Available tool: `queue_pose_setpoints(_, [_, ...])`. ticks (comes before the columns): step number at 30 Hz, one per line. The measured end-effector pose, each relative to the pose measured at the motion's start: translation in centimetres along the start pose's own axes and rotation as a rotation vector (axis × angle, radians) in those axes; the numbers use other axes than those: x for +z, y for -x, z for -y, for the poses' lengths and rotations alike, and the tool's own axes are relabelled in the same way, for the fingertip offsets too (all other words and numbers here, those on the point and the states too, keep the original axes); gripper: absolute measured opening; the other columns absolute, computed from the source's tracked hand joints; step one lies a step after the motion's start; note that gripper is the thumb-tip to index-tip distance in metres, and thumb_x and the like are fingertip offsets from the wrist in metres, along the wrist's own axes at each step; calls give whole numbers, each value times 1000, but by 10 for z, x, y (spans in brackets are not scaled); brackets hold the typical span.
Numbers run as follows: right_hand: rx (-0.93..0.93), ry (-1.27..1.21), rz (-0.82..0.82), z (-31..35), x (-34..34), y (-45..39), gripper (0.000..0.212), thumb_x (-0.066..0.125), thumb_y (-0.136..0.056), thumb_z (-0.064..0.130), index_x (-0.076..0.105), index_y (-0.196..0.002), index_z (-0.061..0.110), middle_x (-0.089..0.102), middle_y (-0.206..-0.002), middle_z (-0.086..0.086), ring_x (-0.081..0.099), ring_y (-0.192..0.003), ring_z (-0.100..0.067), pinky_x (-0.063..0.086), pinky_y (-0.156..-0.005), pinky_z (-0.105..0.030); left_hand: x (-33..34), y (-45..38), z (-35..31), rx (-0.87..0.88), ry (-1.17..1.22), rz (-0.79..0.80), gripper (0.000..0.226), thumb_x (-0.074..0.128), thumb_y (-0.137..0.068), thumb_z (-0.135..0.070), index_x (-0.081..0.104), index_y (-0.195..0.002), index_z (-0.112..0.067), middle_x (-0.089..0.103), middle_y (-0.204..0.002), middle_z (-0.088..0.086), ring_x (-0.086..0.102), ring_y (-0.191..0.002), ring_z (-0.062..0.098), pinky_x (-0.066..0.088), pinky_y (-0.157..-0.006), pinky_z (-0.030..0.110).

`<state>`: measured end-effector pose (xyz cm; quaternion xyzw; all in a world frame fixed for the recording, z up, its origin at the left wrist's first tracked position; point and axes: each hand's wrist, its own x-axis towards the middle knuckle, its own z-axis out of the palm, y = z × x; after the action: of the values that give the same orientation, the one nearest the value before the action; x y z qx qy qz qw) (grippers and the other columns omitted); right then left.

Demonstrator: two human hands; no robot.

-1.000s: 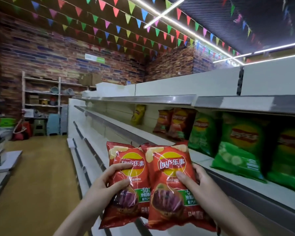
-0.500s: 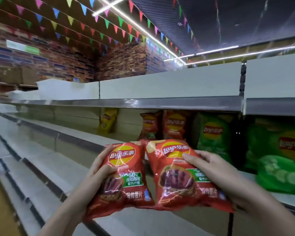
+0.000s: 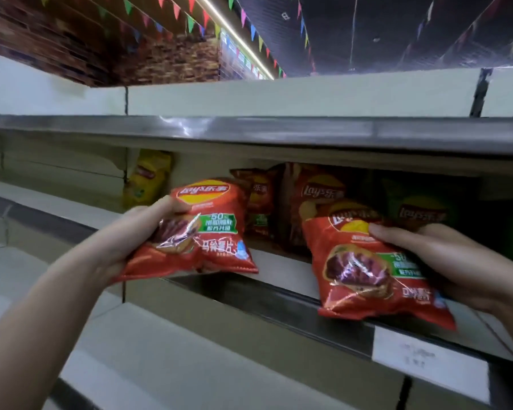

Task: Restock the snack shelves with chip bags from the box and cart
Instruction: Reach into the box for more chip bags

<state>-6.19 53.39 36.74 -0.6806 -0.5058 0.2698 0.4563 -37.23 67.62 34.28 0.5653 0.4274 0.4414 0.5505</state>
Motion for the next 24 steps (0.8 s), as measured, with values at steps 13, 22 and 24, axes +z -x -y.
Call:
queue_pose_setpoints(13, [-10,-155,-201,61,159,-125,62,69,-88,40,47,-138,12,59,-133,-14,60,-117,-31,47,-103,-44,-79,-117,3,-8,15,41,70,75,-53,-42,62,-111,-6,73,-70,17,68,-52,27,58,-56,36])
queue_pose_setpoints(22, [-77,42,-378,47,195,-181,74,51,-101,31,3,-156,19,23,-160,-7,28,-144,-31,28,-114,-41,-89,-154,5,18,62,99,50,75,-69,-31,63,-111,-5,73,-74,19,68,-69,33,55,-64,38])
queue_pose_setpoints(24, [-68,76,-383,44,195,-183,75,51,-100,32,3,-156,18,24,-160,-8,29,-144,-32,29,-114,-41,-85,-157,7,38,59,135,68,77,-57,-34,61,-115,-3,73,-84,22,68,-78,36,56,-63,37])
